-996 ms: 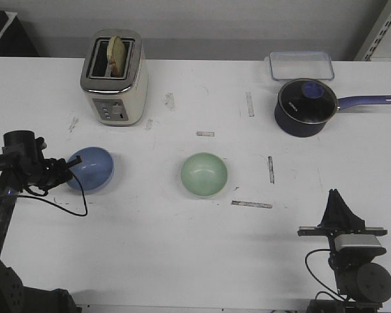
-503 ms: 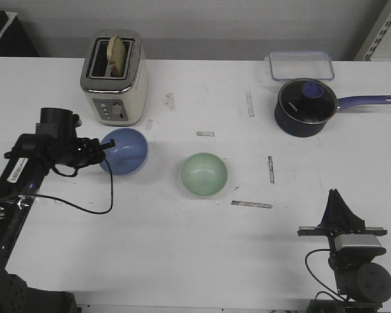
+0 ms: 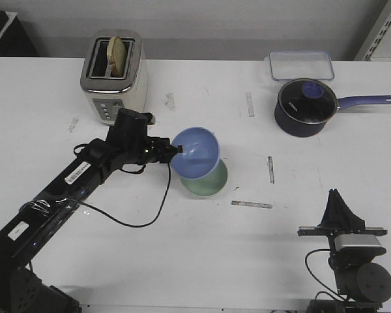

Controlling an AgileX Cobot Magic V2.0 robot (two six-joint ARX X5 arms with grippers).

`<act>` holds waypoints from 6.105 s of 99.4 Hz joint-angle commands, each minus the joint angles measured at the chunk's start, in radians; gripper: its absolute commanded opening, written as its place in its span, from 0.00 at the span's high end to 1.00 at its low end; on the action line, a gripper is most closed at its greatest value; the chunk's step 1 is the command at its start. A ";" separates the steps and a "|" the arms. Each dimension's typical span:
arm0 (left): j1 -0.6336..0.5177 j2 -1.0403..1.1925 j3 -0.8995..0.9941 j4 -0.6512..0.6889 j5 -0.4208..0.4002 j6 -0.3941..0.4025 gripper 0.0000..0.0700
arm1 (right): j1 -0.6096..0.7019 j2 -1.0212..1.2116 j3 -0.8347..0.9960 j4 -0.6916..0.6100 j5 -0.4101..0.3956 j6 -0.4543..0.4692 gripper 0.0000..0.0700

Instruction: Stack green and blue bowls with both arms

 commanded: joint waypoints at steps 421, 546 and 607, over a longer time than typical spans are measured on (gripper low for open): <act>0.394 -1.543 -1.277 0.536 -0.330 0.468 1.00 | -0.001 -0.002 0.003 0.010 0.000 -0.008 0.99; 0.429 -1.613 -1.421 0.601 -0.336 0.476 1.00 | -0.001 -0.002 0.003 0.010 0.000 -0.008 0.99; 0.419 -1.613 -1.421 0.600 -0.336 0.476 1.00 | -0.001 -0.002 0.003 0.010 0.000 -0.008 0.99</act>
